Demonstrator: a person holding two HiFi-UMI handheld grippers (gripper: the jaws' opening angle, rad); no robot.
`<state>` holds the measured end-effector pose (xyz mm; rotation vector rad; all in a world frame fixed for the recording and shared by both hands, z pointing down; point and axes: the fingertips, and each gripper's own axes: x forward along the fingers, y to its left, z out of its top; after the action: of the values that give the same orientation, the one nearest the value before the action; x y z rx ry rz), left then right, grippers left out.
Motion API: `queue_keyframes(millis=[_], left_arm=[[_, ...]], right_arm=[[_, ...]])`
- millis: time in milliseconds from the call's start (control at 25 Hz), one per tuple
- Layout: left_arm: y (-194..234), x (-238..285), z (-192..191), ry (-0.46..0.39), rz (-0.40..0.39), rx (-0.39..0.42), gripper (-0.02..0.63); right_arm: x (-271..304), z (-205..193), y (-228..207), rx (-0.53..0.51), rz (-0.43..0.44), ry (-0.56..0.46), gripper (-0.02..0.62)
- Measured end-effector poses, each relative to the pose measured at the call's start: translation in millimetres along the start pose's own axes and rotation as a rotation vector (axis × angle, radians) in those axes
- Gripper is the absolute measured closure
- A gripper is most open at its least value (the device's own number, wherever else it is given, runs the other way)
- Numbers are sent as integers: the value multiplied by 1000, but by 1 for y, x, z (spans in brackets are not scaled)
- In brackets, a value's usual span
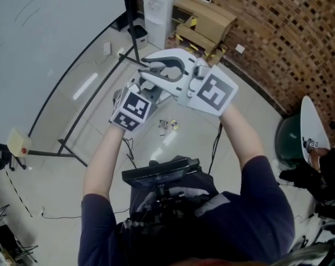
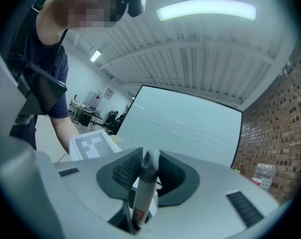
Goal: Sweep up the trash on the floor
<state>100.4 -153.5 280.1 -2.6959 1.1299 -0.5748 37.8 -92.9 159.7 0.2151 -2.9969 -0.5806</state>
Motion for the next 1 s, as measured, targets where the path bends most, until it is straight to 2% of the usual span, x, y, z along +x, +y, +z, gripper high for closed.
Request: queue_keyframes(millis=[200,400,600,800,880,1000], left_arm=[[21,-34,-22,38,61,-32,529],[44,-66,-37,91,163,-57,529],[73,-100,-36,156,292,-45,528],[107,-130,-42,223,448,-37,529],[114,-141,-49,244,498,-47,529],[119,-155,-62,260,551,-79,529]], right_arm=[[35,4,14,-47,121,-8,485],[62,14,25,-53,241,-96,483],[83,39,27,-28,361,-223,483],[107,51,28,-77,482,-300,483],[116,52,34,-113,509,-322,483],[131,54,45,-129,504,-362,482]])
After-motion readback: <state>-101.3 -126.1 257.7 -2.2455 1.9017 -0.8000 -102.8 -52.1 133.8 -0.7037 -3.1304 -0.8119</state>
